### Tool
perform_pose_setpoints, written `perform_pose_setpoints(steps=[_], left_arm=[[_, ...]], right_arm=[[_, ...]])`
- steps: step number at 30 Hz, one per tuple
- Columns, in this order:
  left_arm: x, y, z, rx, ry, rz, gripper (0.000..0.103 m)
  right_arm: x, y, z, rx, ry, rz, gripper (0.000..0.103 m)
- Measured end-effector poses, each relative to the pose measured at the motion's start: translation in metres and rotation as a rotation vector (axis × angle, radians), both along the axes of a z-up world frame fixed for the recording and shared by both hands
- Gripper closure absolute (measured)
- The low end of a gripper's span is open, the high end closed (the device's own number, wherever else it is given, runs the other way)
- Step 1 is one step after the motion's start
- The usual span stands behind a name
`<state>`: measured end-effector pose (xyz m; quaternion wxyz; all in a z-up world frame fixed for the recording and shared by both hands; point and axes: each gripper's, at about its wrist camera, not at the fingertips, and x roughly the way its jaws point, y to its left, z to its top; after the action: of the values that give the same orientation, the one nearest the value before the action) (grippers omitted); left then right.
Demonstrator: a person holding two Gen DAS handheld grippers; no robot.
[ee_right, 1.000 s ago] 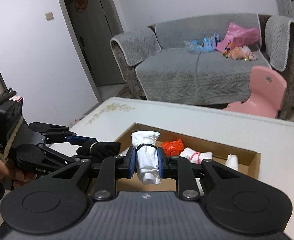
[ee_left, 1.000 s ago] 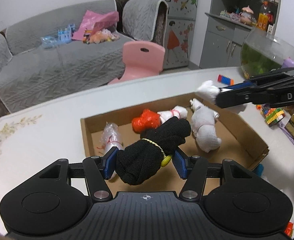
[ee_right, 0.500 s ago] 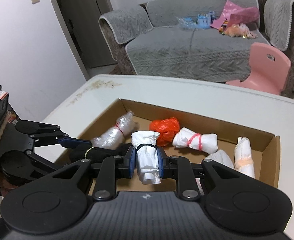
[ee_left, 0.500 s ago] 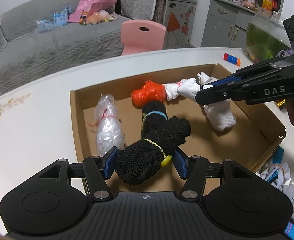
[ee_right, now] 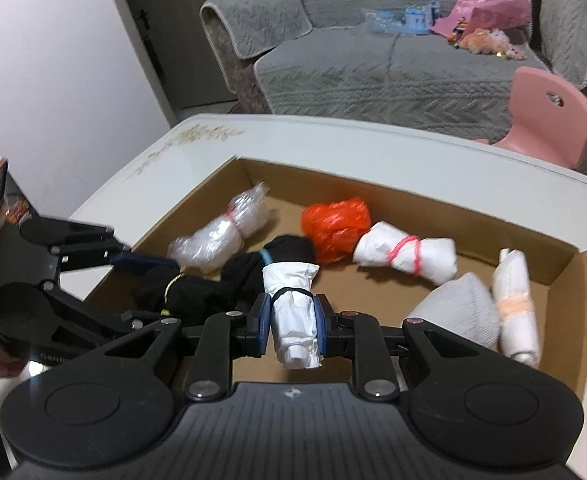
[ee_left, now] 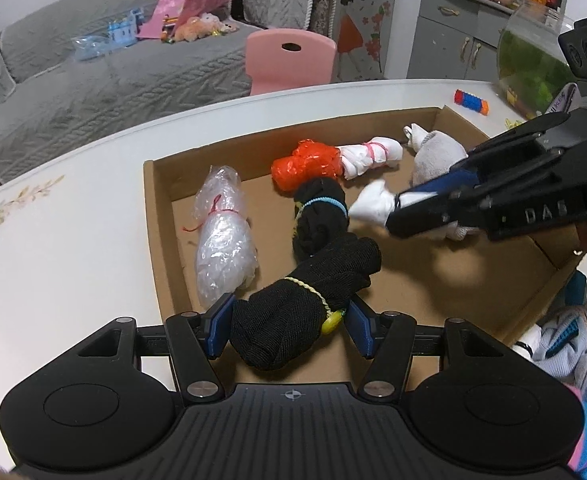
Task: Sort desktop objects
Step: 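Carry both held socks down into the cardboard box, then open both tools to release the socks inside the box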
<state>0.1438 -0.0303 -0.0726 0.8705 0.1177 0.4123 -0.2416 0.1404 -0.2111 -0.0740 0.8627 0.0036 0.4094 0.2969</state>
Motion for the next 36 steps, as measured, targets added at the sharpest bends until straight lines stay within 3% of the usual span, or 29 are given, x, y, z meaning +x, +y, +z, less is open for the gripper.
perform_pose_setpoints(steps=[8,15,21,23,26,33,36], left_arm=[[-0.003,-0.005,-0.002,0.051,-0.034,-0.002,0.038],[0.009,-0.019,-0.009,0.115,-0.059,0.019,0.036],[0.017,-0.023,-0.014,0.127,-0.073,0.072,0.028],[0.014,-0.025,-0.013,0.138,-0.084,0.070,0.013],[0.005,-0.029,-0.009,0.154,-0.107,0.058,0.004],[-0.012,-0.027,0.010,0.132,-0.138,0.047,0.001],[-0.029,-0.023,0.028,0.101,-0.172,0.041,0.000]], right_arm=[[-0.004,0.015,-0.001,-0.015,-0.005,0.037,0.083],[0.004,0.030,-0.004,-0.102,-0.040,0.013,0.083],[0.009,0.038,-0.009,-0.148,-0.056,-0.010,0.082],[0.008,0.036,-0.008,-0.143,-0.064,-0.021,0.076],[0.005,0.034,-0.006,-0.138,-0.070,-0.017,0.073],[-0.010,0.026,0.013,-0.116,-0.117,-0.035,0.063],[-0.025,0.013,0.032,-0.082,-0.164,-0.050,0.054]])
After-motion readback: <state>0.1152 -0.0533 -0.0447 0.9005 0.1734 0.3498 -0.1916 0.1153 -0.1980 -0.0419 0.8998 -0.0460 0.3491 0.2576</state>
